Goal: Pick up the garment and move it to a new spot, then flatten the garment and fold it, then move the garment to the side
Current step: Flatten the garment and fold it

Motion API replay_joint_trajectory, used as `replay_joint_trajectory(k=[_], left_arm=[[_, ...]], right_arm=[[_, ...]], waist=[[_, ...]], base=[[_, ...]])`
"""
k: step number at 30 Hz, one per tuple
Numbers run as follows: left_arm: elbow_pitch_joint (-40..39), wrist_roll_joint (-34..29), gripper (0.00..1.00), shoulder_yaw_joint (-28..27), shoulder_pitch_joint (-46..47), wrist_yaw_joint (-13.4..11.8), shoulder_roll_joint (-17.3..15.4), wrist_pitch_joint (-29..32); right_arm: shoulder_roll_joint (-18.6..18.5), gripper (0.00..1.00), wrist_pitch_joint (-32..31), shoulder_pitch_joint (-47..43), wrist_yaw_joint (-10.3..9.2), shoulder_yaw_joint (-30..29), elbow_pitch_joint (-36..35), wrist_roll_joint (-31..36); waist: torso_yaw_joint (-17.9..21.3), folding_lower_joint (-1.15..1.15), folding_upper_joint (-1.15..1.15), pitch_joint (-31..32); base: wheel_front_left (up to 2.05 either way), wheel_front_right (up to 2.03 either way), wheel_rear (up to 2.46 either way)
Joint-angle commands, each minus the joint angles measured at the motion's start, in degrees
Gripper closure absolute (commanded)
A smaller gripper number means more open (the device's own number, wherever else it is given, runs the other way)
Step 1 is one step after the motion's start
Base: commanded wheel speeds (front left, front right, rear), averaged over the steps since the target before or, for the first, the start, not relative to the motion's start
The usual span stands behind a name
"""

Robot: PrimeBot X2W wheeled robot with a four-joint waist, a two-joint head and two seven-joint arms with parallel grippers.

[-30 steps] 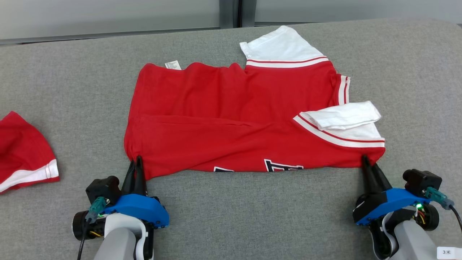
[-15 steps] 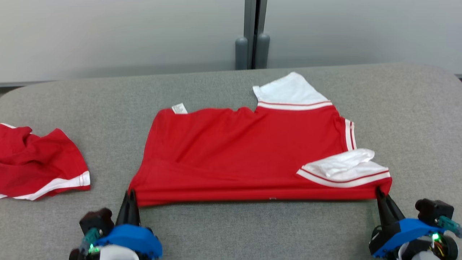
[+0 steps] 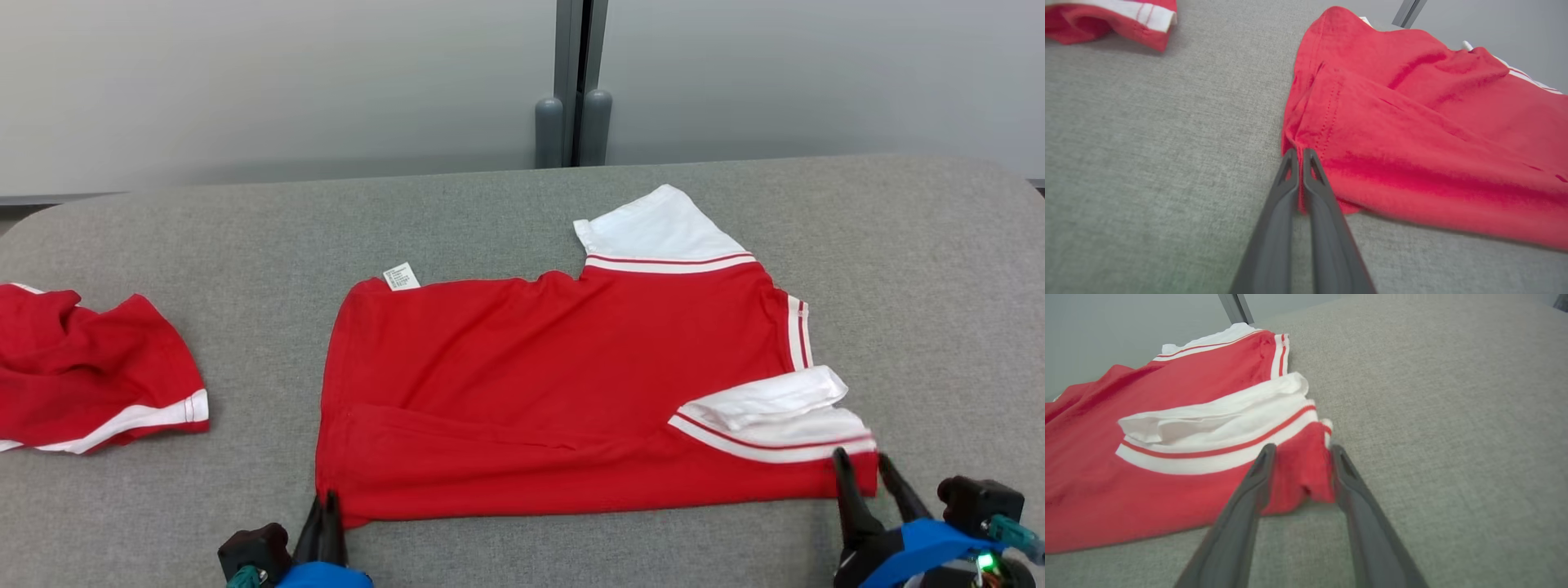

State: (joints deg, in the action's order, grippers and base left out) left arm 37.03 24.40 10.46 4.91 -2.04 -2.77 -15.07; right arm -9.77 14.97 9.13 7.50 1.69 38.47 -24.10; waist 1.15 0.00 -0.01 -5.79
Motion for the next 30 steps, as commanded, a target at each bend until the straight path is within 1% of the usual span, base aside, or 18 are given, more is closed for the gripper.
replay_joint_trajectory(k=[1,4,10,13,15,18,22,26,30], left_arm=[[-0.2,-0.5,0.0,0.4,0.9,-0.5,-0.2,-0.1],[-1.6,-1.7,0.0,0.2,2.1,-2.0,-0.2,-0.1],[-4.5,-5.5,0.0,-0.5,4.1,-3.9,-0.1,-0.1],[-4.7,-7.0,0.0,-0.9,6.1,-4.2,-0.1,-0.1],[-3.8,-7.9,0.0,-1.2,8.5,-3.7,-0.1,-0.1],[-0.7,-9.1,0.0,-1.8,13.6,-2.8,-0.3,-0.1],[4.9,-9.9,0.0,-2.5,21.8,-2.1,-1.3,-0.1],[10.7,-9.9,0.0,-3.3,30.3,-2.2,-2.5,-0.1],[15.7,-9.8,0.0,-3.8,36.4,-2.5,-3.8,-0.1]], right_arm=[[0.0,0.0,0.3,1.2,-0.01,-0.5,-0.6,0.8],[0.1,0.0,0.3,2.0,-0.01,-2.1,-2.0,2.8],[1.6,0.0,0.3,3.2,-0.01,-4.1,-6.9,7.8],[2.6,0.0,0.3,3.7,-0.01,-5.1,-9.2,9.6],[3.3,0.0,0.3,4.5,-0.01,-5.8,-10.3,10.0],[3.9,0.0,0.3,6.5,-0.01,-6.3,-10.9,10.2],[4.2,0.0,0.3,9.6,-0.01,-5.1,-11.5,10.1],[4.0,0.0,0.3,12.4,-0.01,-3.6,-12.4,9.5],[4.3,0.0,0.3,13.6,-0.01,-2.2,-13.2,8.8]], waist=[[-0.1,0.0,0.01,-0.4],[-0.2,0.0,0.01,-1.1],[-0.3,0.0,0.01,-2.0],[-0.2,0.0,0.01,-2.6],[-0.1,0.0,0.01,-3.6],[0.2,0.0,0.01,-5.9],[0.8,0.0,0.01,-9.2],[2.0,0.0,0.01,-12.4],[3.4,0.0,0.01,-14.8]], base=[[0.0,0.0,0.0],[0.0,0.0,0.0],[0.0,0.0,0.0],[0.0,0.0,0.0],[0.0,0.0,0.0],[0.0,0.0,0.0],[0.0,0.0,0.0],[0.0,0.0,0.0],[0.0,0.0,0.0]])
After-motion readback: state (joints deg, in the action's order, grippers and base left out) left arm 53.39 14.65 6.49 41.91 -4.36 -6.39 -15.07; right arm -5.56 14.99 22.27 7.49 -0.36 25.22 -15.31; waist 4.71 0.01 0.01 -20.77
